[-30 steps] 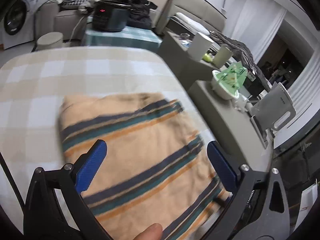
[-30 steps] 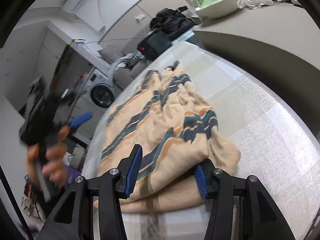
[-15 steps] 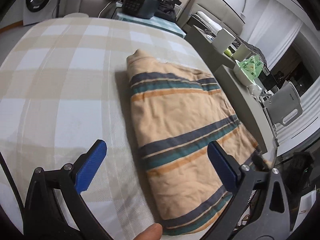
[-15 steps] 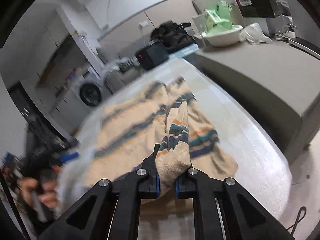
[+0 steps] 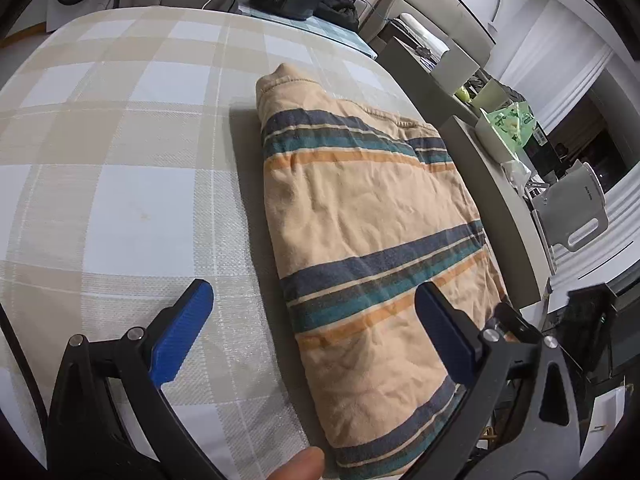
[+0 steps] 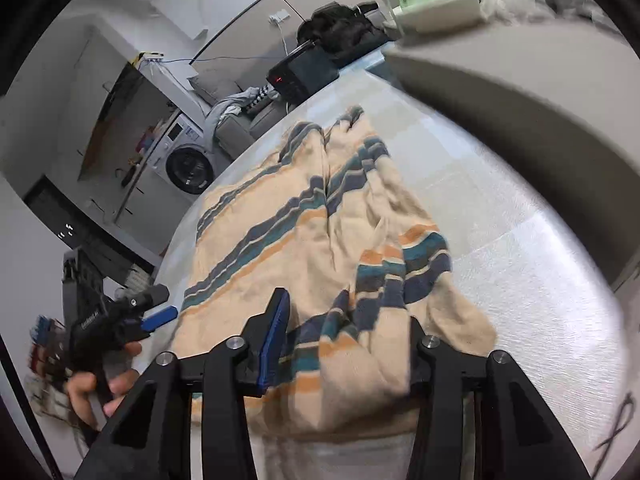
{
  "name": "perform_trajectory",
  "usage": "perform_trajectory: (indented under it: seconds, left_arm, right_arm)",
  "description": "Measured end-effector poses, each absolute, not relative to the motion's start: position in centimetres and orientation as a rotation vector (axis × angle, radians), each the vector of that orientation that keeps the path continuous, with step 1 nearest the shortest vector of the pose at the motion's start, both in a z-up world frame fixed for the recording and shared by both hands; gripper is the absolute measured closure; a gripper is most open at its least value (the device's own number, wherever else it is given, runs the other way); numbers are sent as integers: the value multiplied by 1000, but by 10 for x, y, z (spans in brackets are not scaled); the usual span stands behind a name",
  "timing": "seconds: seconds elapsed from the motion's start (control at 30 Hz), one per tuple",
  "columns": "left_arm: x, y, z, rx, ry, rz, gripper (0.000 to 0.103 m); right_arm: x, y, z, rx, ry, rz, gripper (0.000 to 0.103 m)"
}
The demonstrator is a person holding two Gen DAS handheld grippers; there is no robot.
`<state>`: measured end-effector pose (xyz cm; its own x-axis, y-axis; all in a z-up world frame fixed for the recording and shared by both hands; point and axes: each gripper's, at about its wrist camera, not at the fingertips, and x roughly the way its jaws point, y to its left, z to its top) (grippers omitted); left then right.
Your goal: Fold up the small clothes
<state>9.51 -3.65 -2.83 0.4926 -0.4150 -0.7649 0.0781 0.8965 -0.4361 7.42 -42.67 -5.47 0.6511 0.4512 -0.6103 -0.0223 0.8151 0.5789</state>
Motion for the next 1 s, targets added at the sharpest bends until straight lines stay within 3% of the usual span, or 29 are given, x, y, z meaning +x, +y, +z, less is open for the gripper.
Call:
perform_trajectory:
  seconds: [0.07,0.1,0.3,0.47,0.7,0.77,0.93,1.0]
  left_arm:
    - [96,-37,-30,-368,1016,-302,3]
    - [96,-37,-30,-372,1017,-302,3]
    - [94,-32,-29,-396,1000,-302,3]
    - [89,-27,-22,-395,978,-301,3]
    - [89,-35,-29,-381,1004,-310,3]
    - [89,-37,-32,-378,1012,-311,3]
    - [94,-41,-41,-381,1032,-306,3]
    - [97,-44,-42,-372,1031,-307,3]
  right_arm:
    - [80,-423,-51,527,839,247,76]
    - [81,-421,-47,502,841,228,89]
    - [88,-398,-2,372,758,236,96]
    - [48,-394,32,237,633,169,96]
    - [51,-400,-33,181,787,61,96]
    - [52,-405,-32,181,792,81,92]
    - [49,-428,-14,176,737,77,65]
    - [53,-439,-16,188,763,85,64]
